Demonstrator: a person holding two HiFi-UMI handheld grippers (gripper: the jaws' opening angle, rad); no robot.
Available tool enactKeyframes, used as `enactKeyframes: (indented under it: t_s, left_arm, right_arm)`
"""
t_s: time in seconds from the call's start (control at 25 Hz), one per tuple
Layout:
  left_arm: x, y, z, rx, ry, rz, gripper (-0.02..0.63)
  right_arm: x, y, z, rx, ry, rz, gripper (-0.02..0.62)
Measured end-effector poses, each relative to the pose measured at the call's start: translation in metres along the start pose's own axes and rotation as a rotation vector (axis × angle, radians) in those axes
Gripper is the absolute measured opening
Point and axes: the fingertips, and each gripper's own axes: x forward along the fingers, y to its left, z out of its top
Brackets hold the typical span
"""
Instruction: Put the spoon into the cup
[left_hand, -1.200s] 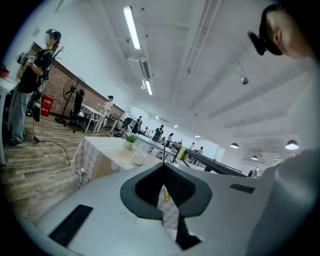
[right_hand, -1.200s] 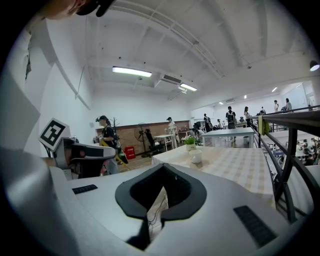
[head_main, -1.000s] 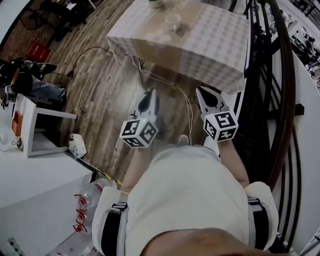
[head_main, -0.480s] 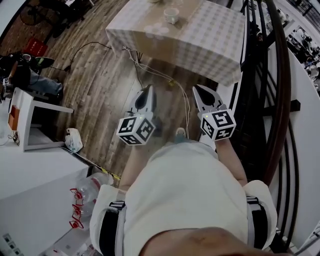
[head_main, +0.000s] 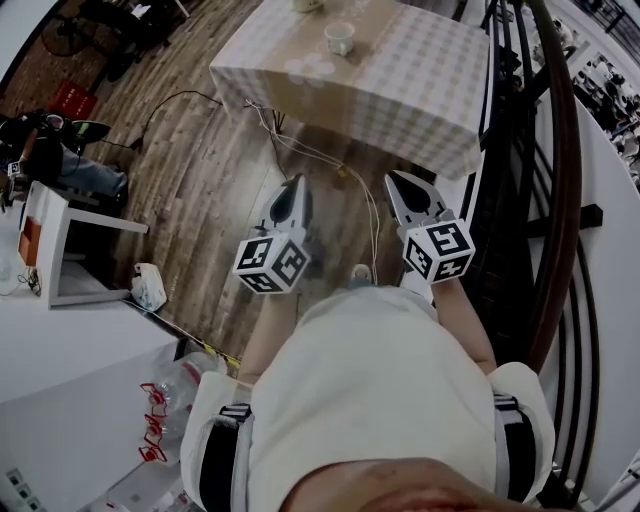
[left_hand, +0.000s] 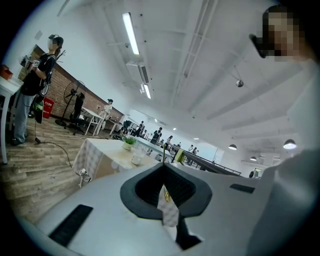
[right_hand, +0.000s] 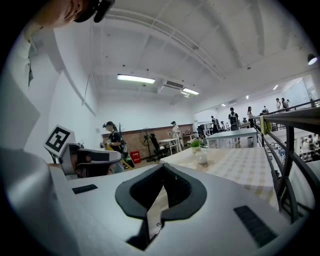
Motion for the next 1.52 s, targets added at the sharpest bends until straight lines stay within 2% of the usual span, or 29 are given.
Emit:
enactKeyframes:
  t_s: [0.24, 0.8, 1.16, 1.52]
  left_arm:
    - [0.006, -0.006, -0.004, 0.011, -0.005, -0.004, 0.005]
    - [0.032, 0.002, 0.015, 0.008, -0.017, 0.006, 0.005]
    - [0.083, 0.038, 0.029, -0.001, -0.011, -0.008, 0.005]
    - [0.153, 0.091, 0.063, -0.012, 0.006, -0.028, 0.005]
  right_arm:
    - [0.0, -0.01, -0.009, -0.01, 0.016, 0.016, 0.002]
    - [0.028, -0.014, 0.003, 0.002, 0.01, 0.041, 0.002]
    - [0.084, -0.04, 0.004, -0.001, 0.029, 0.013, 0.002]
    - [0.168, -0.061, 0.031, -0.013, 0.022, -0.009, 0.002]
